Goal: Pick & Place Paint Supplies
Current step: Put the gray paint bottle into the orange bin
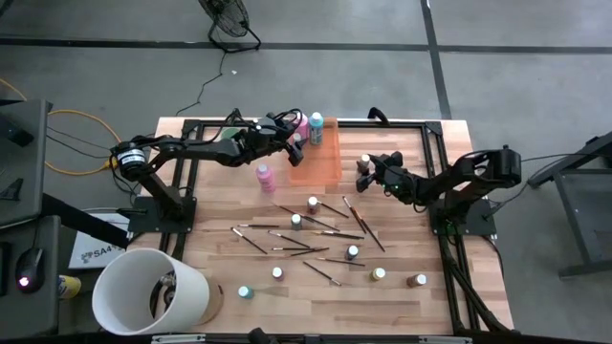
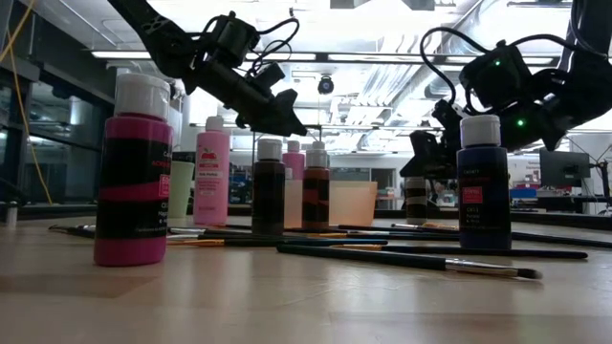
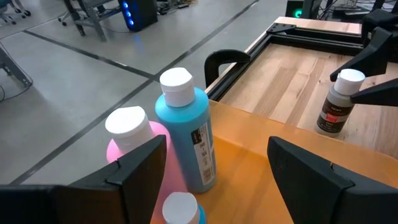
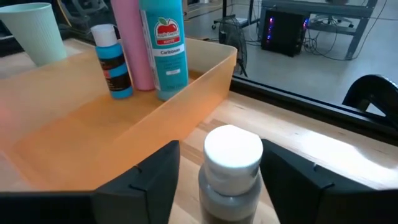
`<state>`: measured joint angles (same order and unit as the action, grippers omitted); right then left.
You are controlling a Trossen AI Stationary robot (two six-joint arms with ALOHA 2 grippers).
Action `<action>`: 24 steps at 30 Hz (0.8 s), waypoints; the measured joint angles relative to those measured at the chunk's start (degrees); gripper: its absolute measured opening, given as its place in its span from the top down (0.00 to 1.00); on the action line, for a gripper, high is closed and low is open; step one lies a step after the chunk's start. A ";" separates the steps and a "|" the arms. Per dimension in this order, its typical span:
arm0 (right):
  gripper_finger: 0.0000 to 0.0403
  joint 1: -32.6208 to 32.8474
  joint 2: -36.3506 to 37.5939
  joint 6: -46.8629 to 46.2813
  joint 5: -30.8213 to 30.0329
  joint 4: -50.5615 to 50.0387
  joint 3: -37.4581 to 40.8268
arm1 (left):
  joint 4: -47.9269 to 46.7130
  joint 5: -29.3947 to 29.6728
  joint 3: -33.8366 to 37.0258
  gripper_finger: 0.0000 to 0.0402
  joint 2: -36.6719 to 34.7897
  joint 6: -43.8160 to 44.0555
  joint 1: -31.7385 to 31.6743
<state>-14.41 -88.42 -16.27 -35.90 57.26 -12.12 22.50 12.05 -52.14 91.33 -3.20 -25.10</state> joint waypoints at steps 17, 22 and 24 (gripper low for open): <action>0.72 0.00 0.80 0.15 0.08 2.06 0.02 | -0.42 -0.03 0.00 0.31 0.00 0.02 0.00; 0.71 0.00 5.37 2.54 0.75 3.19 -0.47 | -0.88 -0.02 0.02 0.31 0.00 0.02 0.00; 0.72 0.00 7.77 4.97 2.57 2.86 -1.66 | -0.91 -0.02 0.02 0.31 0.00 0.01 -0.01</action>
<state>-14.41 -80.65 -11.30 -33.33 60.12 -13.78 21.60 12.03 -52.12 91.33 -3.19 -25.11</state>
